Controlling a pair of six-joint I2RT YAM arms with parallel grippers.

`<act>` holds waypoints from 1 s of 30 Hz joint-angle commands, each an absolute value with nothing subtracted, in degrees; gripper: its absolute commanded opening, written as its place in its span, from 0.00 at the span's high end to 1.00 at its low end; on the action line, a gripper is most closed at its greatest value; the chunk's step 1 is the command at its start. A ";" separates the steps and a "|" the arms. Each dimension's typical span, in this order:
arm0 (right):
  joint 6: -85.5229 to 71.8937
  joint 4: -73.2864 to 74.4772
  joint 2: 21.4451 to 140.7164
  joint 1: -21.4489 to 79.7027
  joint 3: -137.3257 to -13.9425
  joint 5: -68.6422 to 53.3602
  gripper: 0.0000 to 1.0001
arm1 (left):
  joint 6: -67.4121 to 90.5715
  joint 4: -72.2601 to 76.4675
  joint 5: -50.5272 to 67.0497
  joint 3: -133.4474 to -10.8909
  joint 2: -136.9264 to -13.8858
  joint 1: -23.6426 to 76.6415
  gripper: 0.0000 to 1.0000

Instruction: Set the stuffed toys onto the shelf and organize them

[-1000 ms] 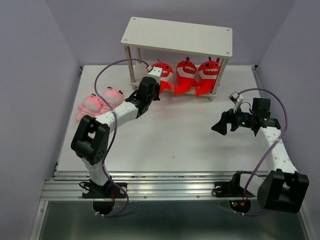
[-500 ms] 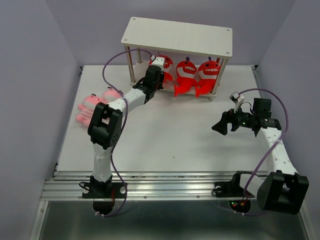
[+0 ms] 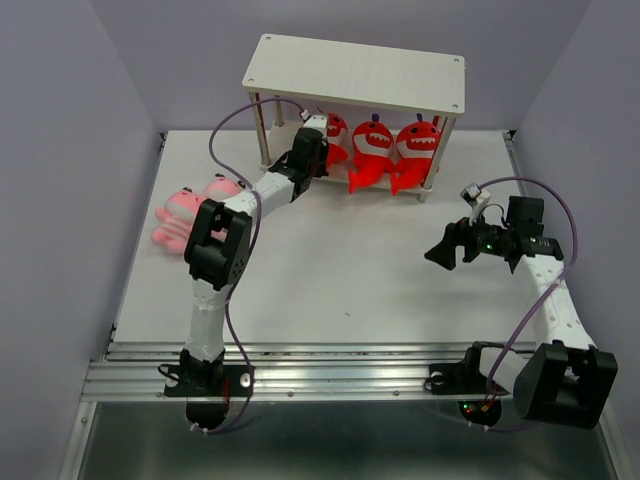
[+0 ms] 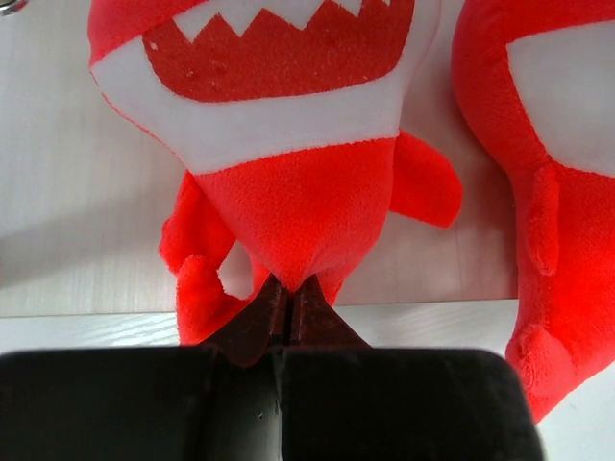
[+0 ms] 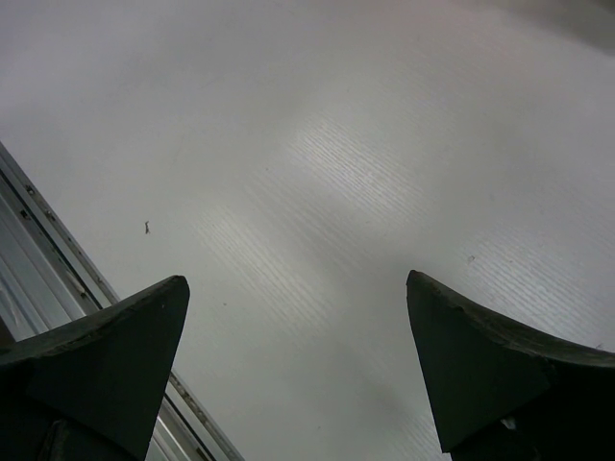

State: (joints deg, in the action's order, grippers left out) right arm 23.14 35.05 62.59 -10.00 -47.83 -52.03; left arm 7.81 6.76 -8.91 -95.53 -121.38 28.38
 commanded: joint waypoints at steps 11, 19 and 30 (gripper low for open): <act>24.17 32.26 62.31 -10.81 -47.81 -51.50 0.00 | 10.19 7.91 -6.33 -97.47 -120.67 28.21 0.87; 24.17 32.26 62.58 -10.81 -47.81 -51.15 0.00 | 11.25 7.12 -7.03 -96.42 -119.62 28.30 0.61; 24.35 32.34 62.84 -11.33 -47.81 -50.89 0.00 | 11.51 6.94 -8.00 -95.27 -116.46 28.21 0.43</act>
